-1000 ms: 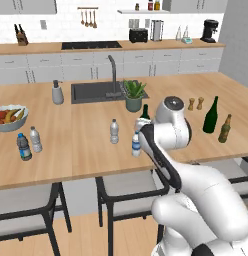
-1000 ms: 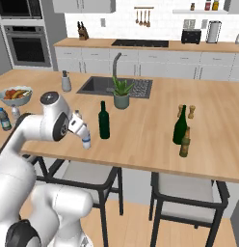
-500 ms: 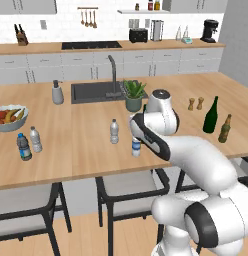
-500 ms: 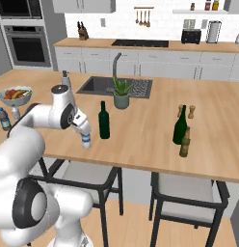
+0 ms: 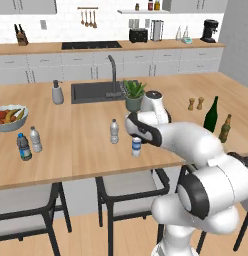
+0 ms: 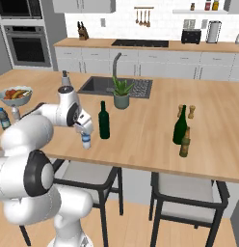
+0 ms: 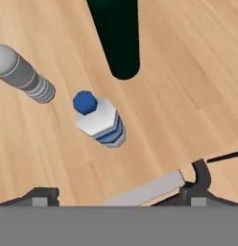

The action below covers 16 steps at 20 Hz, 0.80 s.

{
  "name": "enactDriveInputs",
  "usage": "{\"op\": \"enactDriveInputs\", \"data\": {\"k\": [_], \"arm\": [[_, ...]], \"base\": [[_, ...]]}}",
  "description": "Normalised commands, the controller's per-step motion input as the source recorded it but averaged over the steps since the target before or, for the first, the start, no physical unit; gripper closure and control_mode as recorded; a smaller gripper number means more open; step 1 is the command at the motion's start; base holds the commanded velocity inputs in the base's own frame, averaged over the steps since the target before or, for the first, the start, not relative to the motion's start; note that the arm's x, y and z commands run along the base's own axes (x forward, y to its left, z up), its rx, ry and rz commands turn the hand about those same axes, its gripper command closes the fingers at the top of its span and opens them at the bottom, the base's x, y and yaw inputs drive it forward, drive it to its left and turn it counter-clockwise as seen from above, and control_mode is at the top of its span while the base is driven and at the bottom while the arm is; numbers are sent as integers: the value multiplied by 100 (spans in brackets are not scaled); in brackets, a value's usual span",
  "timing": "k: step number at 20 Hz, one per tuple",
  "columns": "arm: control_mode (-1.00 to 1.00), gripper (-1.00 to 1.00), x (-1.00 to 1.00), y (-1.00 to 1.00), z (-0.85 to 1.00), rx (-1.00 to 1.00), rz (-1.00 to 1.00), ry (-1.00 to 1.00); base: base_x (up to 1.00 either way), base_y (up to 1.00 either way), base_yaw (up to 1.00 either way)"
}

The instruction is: Move the plastic bottles in the middle to the plastics group, and the glass bottles in the middle to the glass group.

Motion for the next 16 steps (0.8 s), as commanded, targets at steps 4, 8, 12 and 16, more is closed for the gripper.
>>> {"op": "enactDriveInputs", "data": {"k": [4,8,12,16], "arm": [[-100,-100,35,0,-22,0,0,12],[-100,-100,31,0,-10,0,1,8],[-100,-100,23,0,-5,0,4,0],[-100,-100,16,0,-9,0,3,0]], "base": [[0,0,0],[0,0,0],[0,0,0],[0,0,0]]}}
